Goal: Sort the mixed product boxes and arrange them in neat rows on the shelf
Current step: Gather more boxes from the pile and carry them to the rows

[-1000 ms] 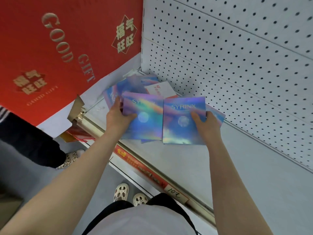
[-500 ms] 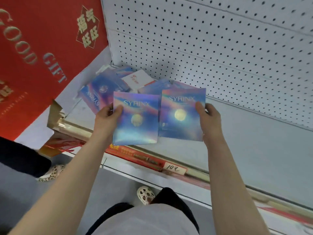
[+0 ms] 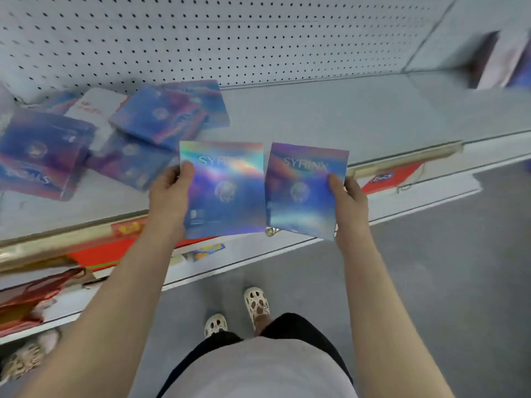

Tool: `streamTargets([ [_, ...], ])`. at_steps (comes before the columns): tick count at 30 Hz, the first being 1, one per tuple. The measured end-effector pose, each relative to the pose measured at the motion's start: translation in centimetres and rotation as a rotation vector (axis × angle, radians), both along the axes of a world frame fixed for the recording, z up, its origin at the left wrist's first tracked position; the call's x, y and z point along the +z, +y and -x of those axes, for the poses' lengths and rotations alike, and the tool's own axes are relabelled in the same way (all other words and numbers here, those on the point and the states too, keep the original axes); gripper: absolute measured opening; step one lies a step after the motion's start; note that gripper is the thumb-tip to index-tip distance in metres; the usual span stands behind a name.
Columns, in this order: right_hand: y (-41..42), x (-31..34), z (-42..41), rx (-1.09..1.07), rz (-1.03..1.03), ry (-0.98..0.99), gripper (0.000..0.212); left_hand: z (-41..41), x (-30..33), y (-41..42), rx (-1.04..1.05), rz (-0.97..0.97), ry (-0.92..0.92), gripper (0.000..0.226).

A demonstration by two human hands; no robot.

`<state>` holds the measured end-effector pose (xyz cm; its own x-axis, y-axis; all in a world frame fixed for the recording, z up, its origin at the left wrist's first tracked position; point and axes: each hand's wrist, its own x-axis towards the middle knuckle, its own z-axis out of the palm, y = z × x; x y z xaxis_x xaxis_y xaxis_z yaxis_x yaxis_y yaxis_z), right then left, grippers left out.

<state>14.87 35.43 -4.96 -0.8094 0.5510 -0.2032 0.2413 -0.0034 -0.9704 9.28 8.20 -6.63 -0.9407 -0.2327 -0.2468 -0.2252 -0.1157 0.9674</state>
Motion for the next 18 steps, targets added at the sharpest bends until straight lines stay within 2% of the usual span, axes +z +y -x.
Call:
streamTargets([
  [8, 9.3, -0.7, -8.2, -0.321, 0.13, 0.023, 0.022, -1.4, -0.1, 12.1, -0.292, 0.016, -0.035, 0.018],
  [13, 17.7, -1.4, -12.1, -0.446, 0.096, 0.027, 0.029, -2.6, 0.5, 22.9, -0.394, 0.008, -0.018, 0.02],
  [18, 28.7, -1.2, -15.6, -0.53, 0.038, 0.025, 0.026, -4.4, 0.7, 35.2, -0.513, -0.012, -0.019, 0.02],
])
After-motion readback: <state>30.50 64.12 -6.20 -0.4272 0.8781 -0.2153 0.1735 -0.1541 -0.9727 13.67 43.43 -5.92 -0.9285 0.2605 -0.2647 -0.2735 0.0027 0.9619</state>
